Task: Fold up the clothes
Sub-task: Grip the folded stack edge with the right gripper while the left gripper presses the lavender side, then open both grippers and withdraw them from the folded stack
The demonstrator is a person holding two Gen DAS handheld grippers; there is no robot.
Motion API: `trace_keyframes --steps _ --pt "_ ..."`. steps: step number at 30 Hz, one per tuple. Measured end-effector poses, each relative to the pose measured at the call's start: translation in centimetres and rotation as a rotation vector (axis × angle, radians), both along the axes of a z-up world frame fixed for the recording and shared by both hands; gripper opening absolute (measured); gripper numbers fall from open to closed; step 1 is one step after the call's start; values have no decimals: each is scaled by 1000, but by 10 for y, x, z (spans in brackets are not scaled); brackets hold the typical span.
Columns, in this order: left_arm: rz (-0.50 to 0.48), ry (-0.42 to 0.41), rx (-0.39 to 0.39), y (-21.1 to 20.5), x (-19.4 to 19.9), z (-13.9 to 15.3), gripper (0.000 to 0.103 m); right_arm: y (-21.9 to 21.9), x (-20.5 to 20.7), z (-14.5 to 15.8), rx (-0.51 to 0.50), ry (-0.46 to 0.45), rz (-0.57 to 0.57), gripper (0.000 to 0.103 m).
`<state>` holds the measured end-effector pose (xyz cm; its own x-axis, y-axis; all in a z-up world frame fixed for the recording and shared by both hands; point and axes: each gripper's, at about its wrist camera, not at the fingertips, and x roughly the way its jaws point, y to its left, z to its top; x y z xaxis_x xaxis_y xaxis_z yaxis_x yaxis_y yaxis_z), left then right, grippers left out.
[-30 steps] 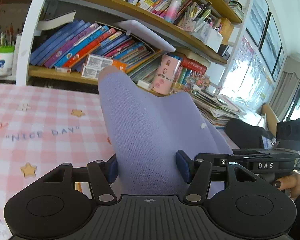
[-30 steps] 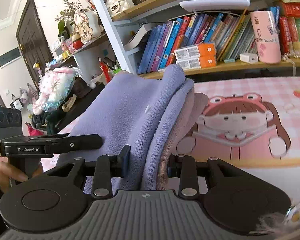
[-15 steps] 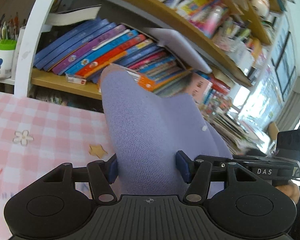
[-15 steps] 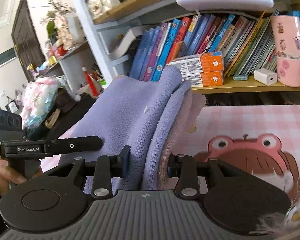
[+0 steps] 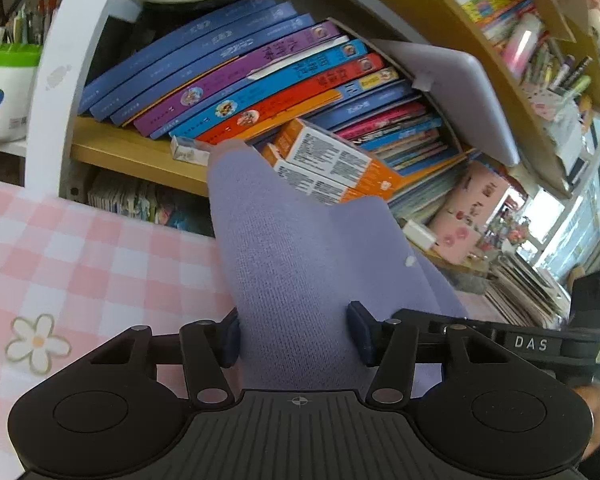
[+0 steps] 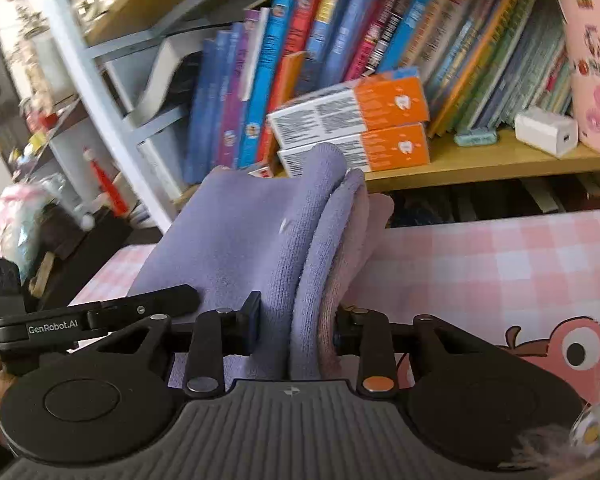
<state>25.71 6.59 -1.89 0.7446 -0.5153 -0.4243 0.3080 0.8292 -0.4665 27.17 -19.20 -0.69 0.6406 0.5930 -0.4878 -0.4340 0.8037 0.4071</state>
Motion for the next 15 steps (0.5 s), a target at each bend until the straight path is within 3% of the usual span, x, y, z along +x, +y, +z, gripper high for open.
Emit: trace_keyframes --steps 8,11,13,15 --pt "41 55 -126 10 27 -18 52 -9 19 -18 122 46 -105 30" --pt "61 60 -139 11 29 -19 54 -9 20 -23 144 52 -126 33" --pt "95 45 -106 11 19 -11 53 -13 17 -23 152 54 -143 39" --pt "117 -48 -17 9 -5 4 51 -21 1 -19 142 17 -160 41"
